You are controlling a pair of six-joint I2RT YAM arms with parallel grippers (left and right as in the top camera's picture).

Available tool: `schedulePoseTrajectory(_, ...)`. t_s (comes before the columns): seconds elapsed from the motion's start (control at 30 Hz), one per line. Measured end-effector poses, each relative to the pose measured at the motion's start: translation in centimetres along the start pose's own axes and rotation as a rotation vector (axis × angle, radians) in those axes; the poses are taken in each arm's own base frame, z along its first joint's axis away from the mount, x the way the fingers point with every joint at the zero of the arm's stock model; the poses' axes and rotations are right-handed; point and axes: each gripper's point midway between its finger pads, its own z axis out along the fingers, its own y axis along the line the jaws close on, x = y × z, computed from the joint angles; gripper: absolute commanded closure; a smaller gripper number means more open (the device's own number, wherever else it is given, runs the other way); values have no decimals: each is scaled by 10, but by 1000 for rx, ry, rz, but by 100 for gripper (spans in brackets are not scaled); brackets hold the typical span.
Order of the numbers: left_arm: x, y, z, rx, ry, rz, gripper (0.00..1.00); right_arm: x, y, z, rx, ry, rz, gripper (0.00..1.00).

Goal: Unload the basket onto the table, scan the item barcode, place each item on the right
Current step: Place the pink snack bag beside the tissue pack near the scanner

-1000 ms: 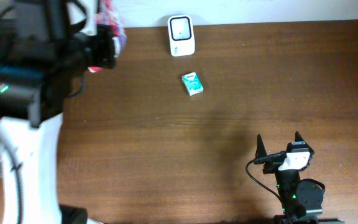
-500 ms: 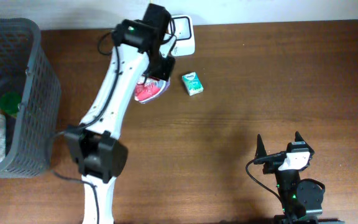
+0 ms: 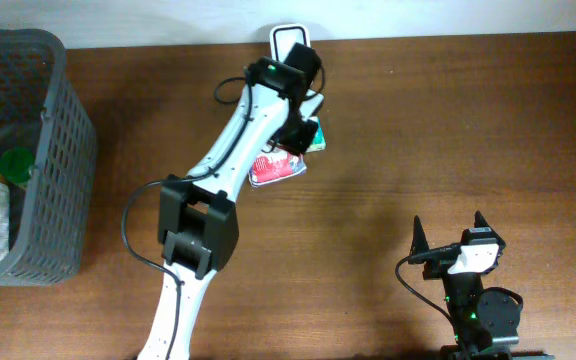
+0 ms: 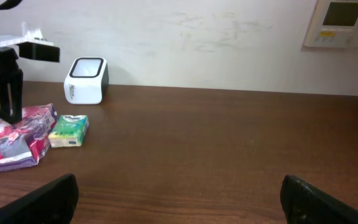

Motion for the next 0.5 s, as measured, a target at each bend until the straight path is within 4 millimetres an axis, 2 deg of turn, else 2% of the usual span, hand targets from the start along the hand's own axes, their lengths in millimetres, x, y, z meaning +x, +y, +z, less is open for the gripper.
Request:
schedulePoseTrajectory(0.03, 6, -10, 0, 6, 24, 28, 37, 0, 0, 0, 0, 0, 0, 1)
schedulePoseTrajectory(0.07, 11, -15, 0, 8, 45, 43, 5, 0, 0, 0, 0, 0, 0, 1)
schedulePoseTrajectory(0.1, 16, -18, -1, 8, 65, 51, 1, 0, 0, 0, 0, 0, 1, 1)
schedulePoseTrajectory(0.17, 20, -17, -11, -1, 82, 53, 1, 0, 0, 0, 0, 0, 0, 1)
schedulePoseTrajectory(0.27, 12, -9, -47, -32, 33, 43, 1, 0, 0, 0, 0, 0, 0, 1)
schedulePoseTrajectory(0.43, -19, 22, -161, -59, -298, -55, 1, 0, 0, 0, 0, 0, 1, 1)
schedulePoseTrajectory(0.5, -22, 34, -198, -70, -409, -86, 1, 0, 0, 0, 0, 0, 0, 1)
